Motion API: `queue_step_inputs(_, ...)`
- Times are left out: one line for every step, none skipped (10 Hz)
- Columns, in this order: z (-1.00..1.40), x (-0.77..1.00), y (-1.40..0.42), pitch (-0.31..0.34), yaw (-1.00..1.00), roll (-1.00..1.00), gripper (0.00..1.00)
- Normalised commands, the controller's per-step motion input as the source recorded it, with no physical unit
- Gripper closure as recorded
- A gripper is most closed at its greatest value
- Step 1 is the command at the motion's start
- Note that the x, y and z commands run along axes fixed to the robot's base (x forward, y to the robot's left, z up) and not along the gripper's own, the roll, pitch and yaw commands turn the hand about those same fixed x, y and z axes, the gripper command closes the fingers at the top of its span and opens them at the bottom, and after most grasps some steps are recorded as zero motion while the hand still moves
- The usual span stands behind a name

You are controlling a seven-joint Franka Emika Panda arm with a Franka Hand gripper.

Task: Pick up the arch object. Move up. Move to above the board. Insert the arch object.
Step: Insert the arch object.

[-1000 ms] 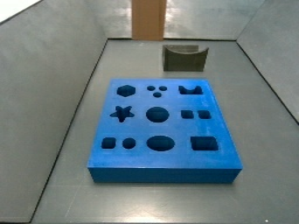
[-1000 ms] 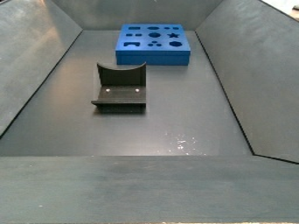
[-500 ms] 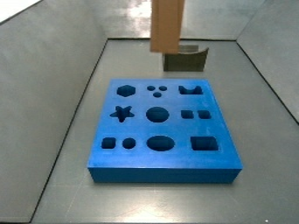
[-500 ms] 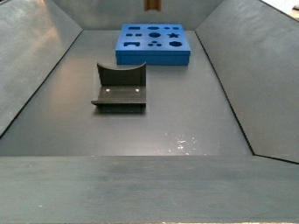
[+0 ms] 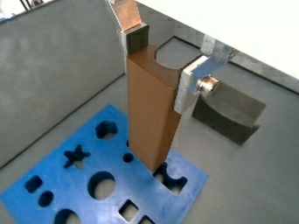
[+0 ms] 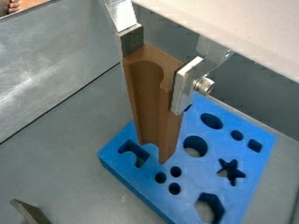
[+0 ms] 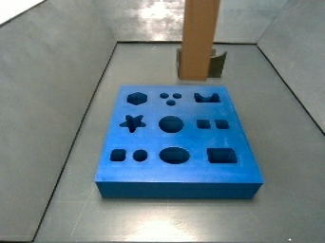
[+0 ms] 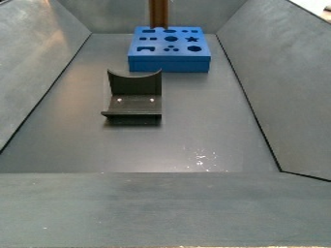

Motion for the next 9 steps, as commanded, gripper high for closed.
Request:
queue_step_inputs(-0.27, 1.0, 0.07, 0.0, 0.02, 0.05, 1.0)
queue_step_inputs(-0.29, 1.0, 0.07, 0.0, 0.01, 0.06, 1.0)
queue_step_inputs(-0.37, 0.99, 0.03, 0.0, 0.02, 0.09, 1.0)
queue_step_inputs(-0.41, 0.76, 0.01, 0.0, 0.06, 0.1, 1.0)
queue_step_inputs(-0.45, 0.67, 0.01, 0.0, 0.11, 0.07, 1.0)
queue_step_inputs(-0.51, 0.59, 0.0, 0.0, 0.14, 0.09, 1.0)
queue_step_inputs(-0.48, 0.15, 0.02, -0.067, 0.3, 0.01, 1.0)
queue_step_inputs(-0.12, -0.07, 0.15, -0.1, 0.13, -0.03, 1.0)
queue_step_inputs(-0.21, -0.11, 0.25, -0.004, 0.05, 0.0, 1.0)
